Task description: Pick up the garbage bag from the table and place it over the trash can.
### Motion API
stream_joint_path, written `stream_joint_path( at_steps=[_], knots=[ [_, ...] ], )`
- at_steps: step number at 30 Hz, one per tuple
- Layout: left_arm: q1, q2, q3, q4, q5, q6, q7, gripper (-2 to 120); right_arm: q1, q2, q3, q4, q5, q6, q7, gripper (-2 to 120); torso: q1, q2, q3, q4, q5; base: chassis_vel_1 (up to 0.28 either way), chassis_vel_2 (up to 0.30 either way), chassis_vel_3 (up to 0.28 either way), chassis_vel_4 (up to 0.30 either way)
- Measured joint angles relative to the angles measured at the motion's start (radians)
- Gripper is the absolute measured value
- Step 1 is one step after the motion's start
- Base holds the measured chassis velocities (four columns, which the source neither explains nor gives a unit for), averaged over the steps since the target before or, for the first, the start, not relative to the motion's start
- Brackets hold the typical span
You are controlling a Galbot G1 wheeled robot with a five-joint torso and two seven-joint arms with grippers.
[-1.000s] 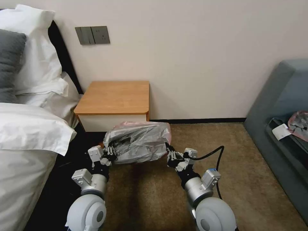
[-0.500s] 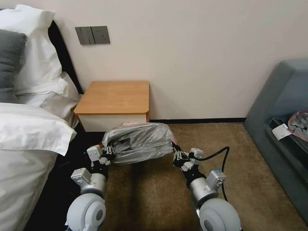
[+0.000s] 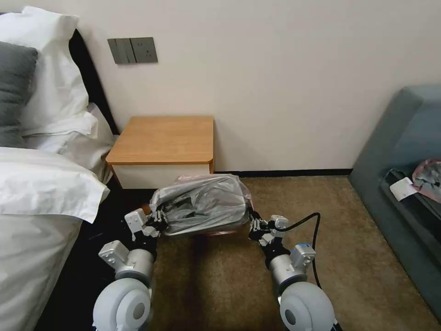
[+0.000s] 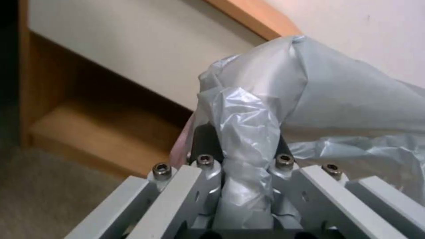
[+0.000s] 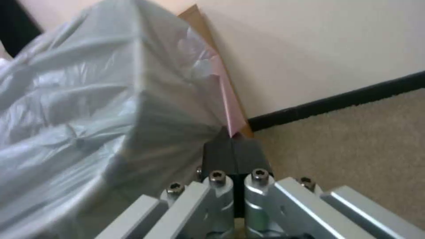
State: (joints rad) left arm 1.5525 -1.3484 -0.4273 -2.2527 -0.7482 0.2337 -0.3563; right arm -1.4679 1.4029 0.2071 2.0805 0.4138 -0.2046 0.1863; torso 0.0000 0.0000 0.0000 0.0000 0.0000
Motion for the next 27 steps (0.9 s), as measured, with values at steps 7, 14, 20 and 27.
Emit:
stream_joint_path(
  at_steps=[7,14,20,27],
  knots=[
    [0.029,-0.007,0.016,-0.037,-0.081,0.045,-0.006,8,0.030,-0.004,0.006,-0.074,-0.124,0.039,-0.009,0,0.000,0.000,0.000,0.0001,0.0001,0.000,0.000,0.000,0.000],
    [0.035,-0.007,0.017,-0.049,-0.092,0.053,-0.006,8,0.044,-0.011,0.009,-0.117,-0.219,0.044,-0.009,0,0.000,0.000,0.000,0.0001,0.0001,0.000,0.000,0.000,0.000],
    [0.031,-0.007,0.017,-0.056,-0.101,0.057,-0.006,8,0.058,-0.015,0.020,-0.181,-0.374,0.076,0.003,0,0.000,0.000,0.000,0.0000,0.0001,0.000,0.000,0.000,0.000],
    [0.038,-0.015,0.023,-0.058,-0.105,0.059,-0.006,8,0.078,-0.012,0.029,-0.256,-0.515,0.138,0.020,0,0.000,0.000,0.000,0.0001,0.0000,0.000,0.000,0.000,0.000]
  ],
)
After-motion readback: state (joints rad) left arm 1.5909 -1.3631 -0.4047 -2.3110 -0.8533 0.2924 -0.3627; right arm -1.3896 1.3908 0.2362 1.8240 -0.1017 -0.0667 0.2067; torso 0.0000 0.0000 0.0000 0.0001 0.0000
